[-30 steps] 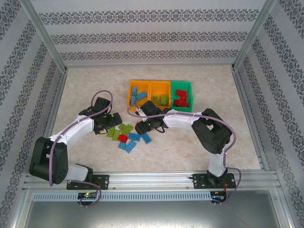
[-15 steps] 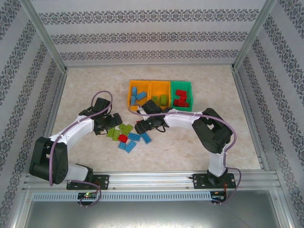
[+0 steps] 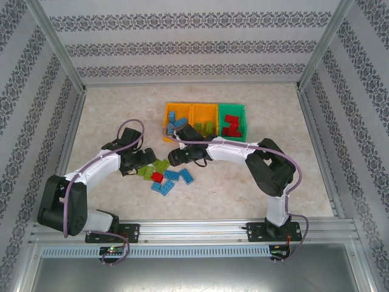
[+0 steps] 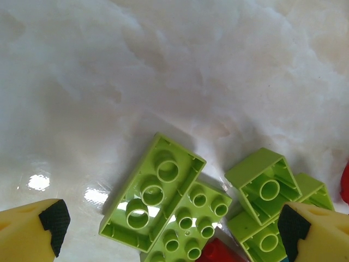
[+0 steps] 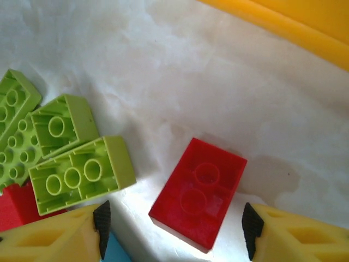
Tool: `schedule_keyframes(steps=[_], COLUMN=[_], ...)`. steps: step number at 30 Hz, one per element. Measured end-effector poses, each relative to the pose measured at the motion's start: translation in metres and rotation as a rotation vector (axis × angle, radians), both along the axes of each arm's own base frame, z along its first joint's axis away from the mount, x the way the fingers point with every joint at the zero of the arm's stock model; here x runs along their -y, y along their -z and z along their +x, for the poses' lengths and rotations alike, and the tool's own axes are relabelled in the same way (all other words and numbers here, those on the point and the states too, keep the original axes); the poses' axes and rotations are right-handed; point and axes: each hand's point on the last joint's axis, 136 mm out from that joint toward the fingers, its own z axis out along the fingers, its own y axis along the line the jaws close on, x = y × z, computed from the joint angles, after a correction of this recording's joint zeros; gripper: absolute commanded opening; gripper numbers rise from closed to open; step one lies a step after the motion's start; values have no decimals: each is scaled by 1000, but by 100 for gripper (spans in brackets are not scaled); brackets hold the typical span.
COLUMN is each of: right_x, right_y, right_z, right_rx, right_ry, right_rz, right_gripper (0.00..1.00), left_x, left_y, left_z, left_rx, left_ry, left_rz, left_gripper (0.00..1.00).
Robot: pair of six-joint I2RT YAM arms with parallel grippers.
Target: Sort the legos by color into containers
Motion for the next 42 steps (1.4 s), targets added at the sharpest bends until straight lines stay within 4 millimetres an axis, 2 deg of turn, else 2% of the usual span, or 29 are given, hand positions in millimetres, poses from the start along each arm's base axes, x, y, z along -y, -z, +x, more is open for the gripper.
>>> schedule_keyframes(steps=[4, 10, 19, 23, 26, 30, 33, 35, 37, 39, 42], right_x=[4, 16, 15, 18, 27, 50, 76, 103, 131, 157, 195], right_y=[11, 29, 27, 26, 23, -5, -42, -68, -85, -91, -83], right_z=[3, -3, -3, 0, -3, -1, 19, 38, 58, 75, 92], right_rx=[-19, -56, -48, -32, -19, 30, 109, 172, 215, 234, 217], right_ry=[27, 37, 43, 51, 63, 108, 194, 278, 362, 437, 530], right_rz=[-48, -130, -152, -162, -171, -135, -73, -38, -20, -18, -49], right_gripper=[62, 59, 30, 28, 28, 27, 27, 27, 27, 27, 28], left_x=[-1, -1, -1, -1, -1, 0, 1, 4, 8, 14, 27], left_y=[1, -1, -2, -2, -3, -11, -17, -18, -16, -13, -11], left_z=[-3, -4, -4, -4, -4, -3, -2, -4, -8, -13, -19], left_rx=[-2, 6, 10, 10, 15, 43, 65, 75, 72, 64, 63], left_ry=[0, 0, -3, -3, -3, 3, 13, 30, 54, 90, 166], left_rz=[1, -1, -3, -2, -4, -14, -22, -28, -30, -27, -16], left_gripper=[100, 100, 100, 100, 100, 100, 100, 100, 100, 100, 100])
